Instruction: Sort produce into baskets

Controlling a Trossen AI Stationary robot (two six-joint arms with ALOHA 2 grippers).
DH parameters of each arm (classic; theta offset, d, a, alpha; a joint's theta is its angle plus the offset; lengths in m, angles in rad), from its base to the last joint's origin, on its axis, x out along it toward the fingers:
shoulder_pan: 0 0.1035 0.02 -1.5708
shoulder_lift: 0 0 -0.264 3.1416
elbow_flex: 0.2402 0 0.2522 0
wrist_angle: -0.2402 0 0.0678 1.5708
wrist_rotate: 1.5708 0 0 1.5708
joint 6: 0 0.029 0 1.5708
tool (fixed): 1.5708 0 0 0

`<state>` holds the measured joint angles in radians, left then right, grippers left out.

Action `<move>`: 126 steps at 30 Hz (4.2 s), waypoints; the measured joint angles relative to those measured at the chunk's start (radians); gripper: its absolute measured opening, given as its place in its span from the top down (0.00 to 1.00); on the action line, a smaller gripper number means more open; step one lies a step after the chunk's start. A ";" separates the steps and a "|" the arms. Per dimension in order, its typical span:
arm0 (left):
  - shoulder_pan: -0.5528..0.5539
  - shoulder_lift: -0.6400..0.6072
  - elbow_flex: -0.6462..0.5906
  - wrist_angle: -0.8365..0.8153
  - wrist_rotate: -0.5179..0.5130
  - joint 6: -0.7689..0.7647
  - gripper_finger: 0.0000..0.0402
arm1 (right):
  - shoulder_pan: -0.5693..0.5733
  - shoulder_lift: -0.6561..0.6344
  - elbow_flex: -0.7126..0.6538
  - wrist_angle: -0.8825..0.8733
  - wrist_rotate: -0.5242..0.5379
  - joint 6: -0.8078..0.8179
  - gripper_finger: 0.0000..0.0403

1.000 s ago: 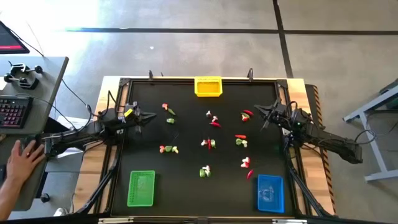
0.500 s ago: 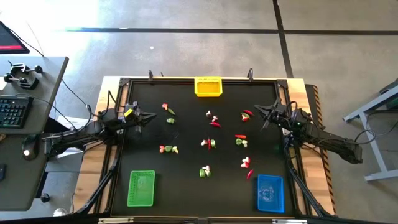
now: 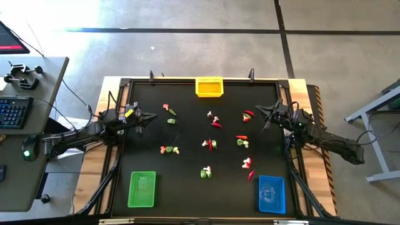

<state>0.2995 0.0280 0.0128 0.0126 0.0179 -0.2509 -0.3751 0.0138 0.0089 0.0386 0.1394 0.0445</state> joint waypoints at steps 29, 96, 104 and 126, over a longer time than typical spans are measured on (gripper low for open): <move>0.000 0.000 0.000 0.067 -0.020 -0.008 1.00 | 0.000 0.000 0.000 0.000 0.000 0.000 1.00; -0.096 0.871 0.376 0.010 0.196 0.123 1.00 | 0.000 0.000 0.000 0.000 0.000 0.000 1.00; -0.201 1.025 0.528 -0.215 0.053 0.125 0.94 | 0.000 0.000 0.000 0.000 0.000 0.000 1.00; -0.423 1.274 0.663 -0.457 0.010 0.079 0.54 | 0.000 0.000 0.000 0.000 0.000 0.000 1.00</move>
<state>-0.1239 1.3019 0.6758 -0.4443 0.0281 -0.1719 -0.3750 0.0135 0.0086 0.0385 0.1394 0.0447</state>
